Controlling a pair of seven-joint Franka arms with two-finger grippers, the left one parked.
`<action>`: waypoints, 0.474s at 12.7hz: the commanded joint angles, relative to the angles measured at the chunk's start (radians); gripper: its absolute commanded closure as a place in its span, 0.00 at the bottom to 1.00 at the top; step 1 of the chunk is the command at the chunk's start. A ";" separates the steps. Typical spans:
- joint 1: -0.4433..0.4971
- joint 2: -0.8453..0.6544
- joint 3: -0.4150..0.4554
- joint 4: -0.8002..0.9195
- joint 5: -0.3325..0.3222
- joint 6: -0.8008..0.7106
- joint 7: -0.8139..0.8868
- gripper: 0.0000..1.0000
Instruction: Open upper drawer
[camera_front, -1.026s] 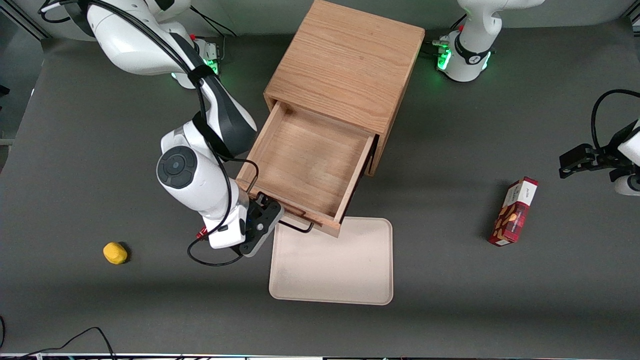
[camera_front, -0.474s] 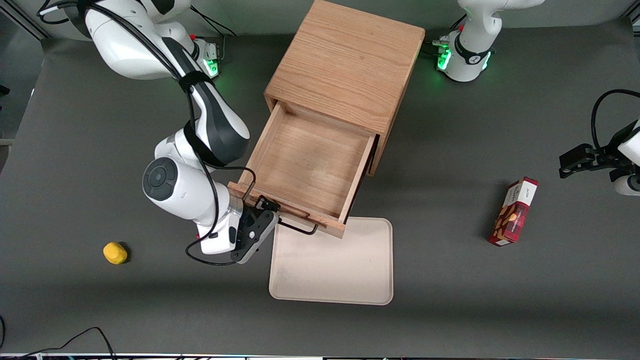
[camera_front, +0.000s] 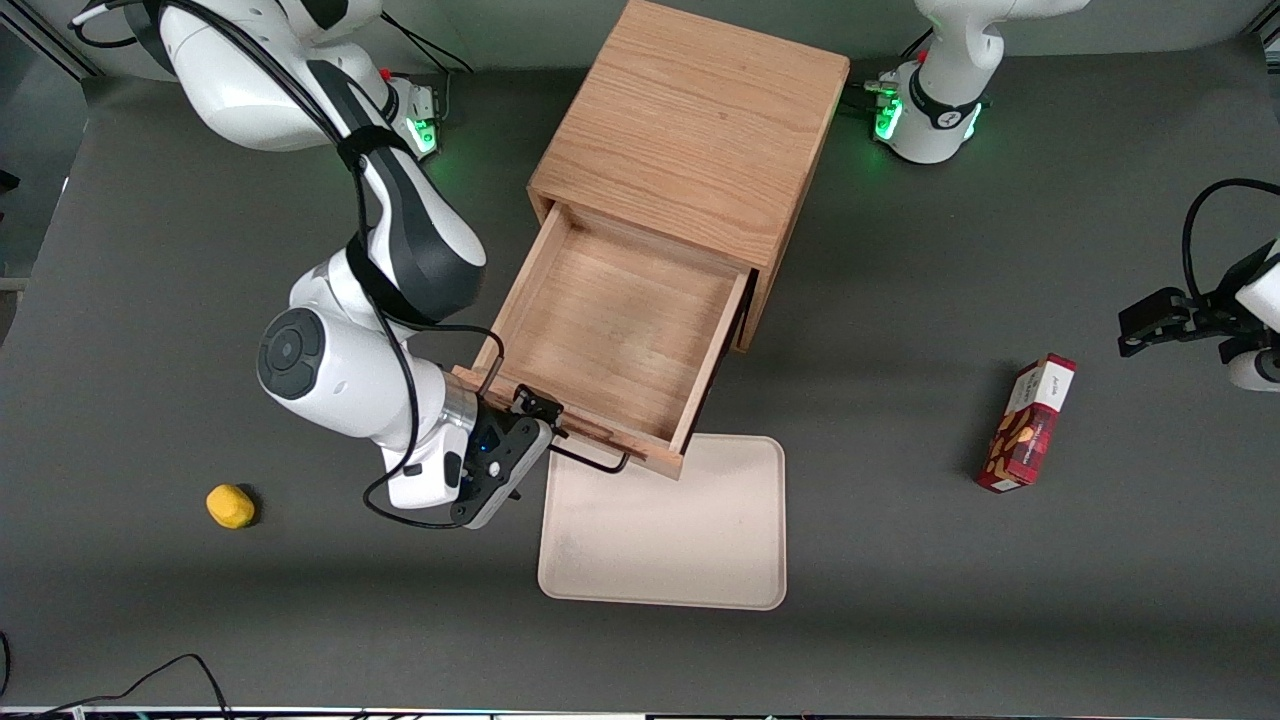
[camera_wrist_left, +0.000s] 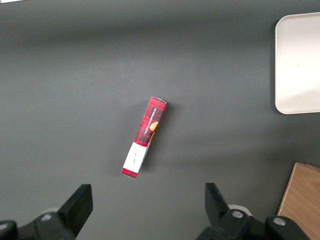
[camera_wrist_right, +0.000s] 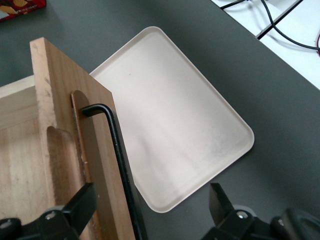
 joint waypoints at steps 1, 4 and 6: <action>-0.056 -0.104 0.008 -0.022 0.022 -0.083 0.066 0.00; -0.135 -0.258 -0.006 -0.147 -0.025 -0.153 0.071 0.00; -0.181 -0.347 -0.046 -0.218 -0.061 -0.212 0.088 0.00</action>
